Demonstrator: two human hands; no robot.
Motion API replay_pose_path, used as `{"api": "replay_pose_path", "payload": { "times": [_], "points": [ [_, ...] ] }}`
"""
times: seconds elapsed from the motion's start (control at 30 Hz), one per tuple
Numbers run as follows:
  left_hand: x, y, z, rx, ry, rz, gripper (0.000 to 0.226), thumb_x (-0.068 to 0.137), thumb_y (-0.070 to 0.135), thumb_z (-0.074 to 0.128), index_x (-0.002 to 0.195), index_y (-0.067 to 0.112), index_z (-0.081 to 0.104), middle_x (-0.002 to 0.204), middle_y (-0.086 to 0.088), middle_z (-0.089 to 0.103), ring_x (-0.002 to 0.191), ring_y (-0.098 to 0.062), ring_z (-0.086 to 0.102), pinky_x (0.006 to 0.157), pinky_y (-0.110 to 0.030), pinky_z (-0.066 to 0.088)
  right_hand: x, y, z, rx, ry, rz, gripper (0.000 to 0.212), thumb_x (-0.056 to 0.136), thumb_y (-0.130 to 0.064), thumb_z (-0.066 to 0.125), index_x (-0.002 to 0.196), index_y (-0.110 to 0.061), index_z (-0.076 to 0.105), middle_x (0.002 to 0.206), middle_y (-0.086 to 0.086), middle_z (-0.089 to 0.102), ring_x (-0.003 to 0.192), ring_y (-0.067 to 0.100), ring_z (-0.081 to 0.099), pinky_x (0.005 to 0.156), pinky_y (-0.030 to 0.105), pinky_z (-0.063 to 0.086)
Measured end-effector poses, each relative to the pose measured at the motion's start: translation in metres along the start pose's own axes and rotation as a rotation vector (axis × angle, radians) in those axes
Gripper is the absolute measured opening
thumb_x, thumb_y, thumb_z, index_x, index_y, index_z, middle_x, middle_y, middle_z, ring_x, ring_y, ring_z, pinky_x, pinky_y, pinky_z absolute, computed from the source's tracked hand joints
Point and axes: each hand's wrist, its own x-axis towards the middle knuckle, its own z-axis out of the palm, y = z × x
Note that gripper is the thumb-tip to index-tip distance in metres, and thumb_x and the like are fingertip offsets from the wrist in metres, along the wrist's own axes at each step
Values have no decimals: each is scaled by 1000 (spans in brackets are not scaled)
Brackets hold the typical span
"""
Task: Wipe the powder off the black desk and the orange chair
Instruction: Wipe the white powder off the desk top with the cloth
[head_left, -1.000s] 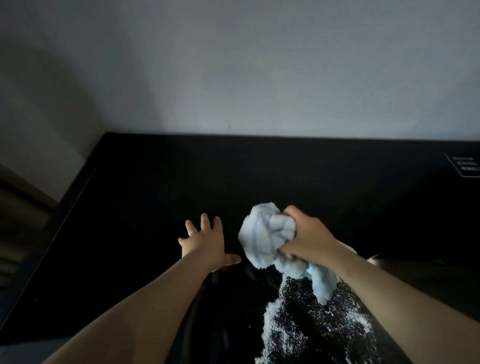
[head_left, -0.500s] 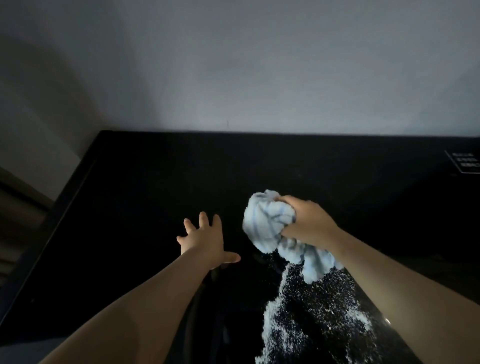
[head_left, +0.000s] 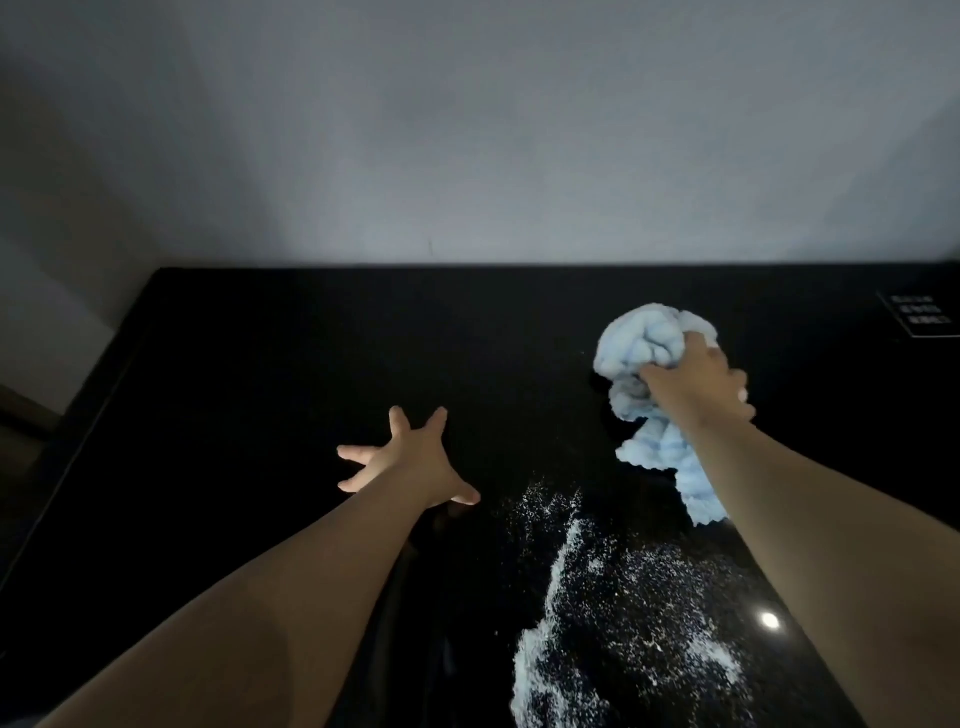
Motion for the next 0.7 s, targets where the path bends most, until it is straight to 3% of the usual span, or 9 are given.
{"api": "replay_pose_path", "payload": {
  "times": [0.17,0.23,0.3,0.37,0.43,0.5,0.6,0.63,0.7],
  "points": [
    [5,-2,-5,12,-1,23,104,75,45,73,149,39,0,156,-8,-13,139,-51,8,106,-70,16,-32,-30,20,-108,-18,-373,38,72,-39,55,110,-38,49,110,-7,58,110,29,46,86,47,38],
    [5,-4,-7,17,6,40,101,77,43,72,149,40,2,156,-8,-11,139,-51,7,107,-68,19,-53,-27,20,-15,-231,-561,33,67,-34,59,97,-45,49,90,-14,62,99,21,50,81,41,42],
    [5,-8,-8,27,25,56,100,76,45,73,148,43,5,156,-6,-8,138,-53,6,108,-66,22,-65,-21,11,173,-528,-595,28,61,-32,62,87,-42,55,76,-10,65,83,14,60,74,43,52],
    [4,-11,-8,19,38,68,99,75,47,73,148,45,6,157,-3,-8,137,-55,2,107,-64,24,-57,-17,2,274,-454,-574,32,55,-38,60,86,-33,56,73,-8,65,73,11,62,70,31,54],
    [4,-13,-8,-11,42,76,97,75,47,73,147,46,8,157,0,-9,137,-55,-4,105,-66,26,-35,-19,-4,305,-126,-545,34,56,-41,58,88,-29,54,80,-9,63,79,17,60,72,25,50],
    [4,-14,-10,-20,44,105,97,74,46,75,147,45,10,157,1,-9,140,-47,-9,103,-70,25,-5,-21,-8,213,94,-401,41,66,-39,62,105,-31,52,109,-1,60,102,28,54,87,40,48],
    [7,-16,-10,-33,48,127,98,73,44,77,147,44,12,157,1,-9,142,-41,-13,102,-72,22,24,-24,-4,-38,-64,-148,75,82,-49,60,143,-31,21,151,8,24,133,37,28,101,56,32],
    [9,-16,-10,-35,51,128,98,73,44,77,147,44,12,157,1,-9,142,-41,-13,102,-73,22,26,-27,1,-116,-104,-143,79,83,-54,57,146,-34,13,155,7,14,136,37,23,102,57,29],
    [11,-16,-8,-36,59,130,99,71,44,78,146,45,13,157,2,-9,142,-41,-13,101,-73,22,23,-38,14,-202,-92,-214,74,84,-56,54,144,-39,14,155,5,16,134,36,25,101,57,30]
  ]
}}
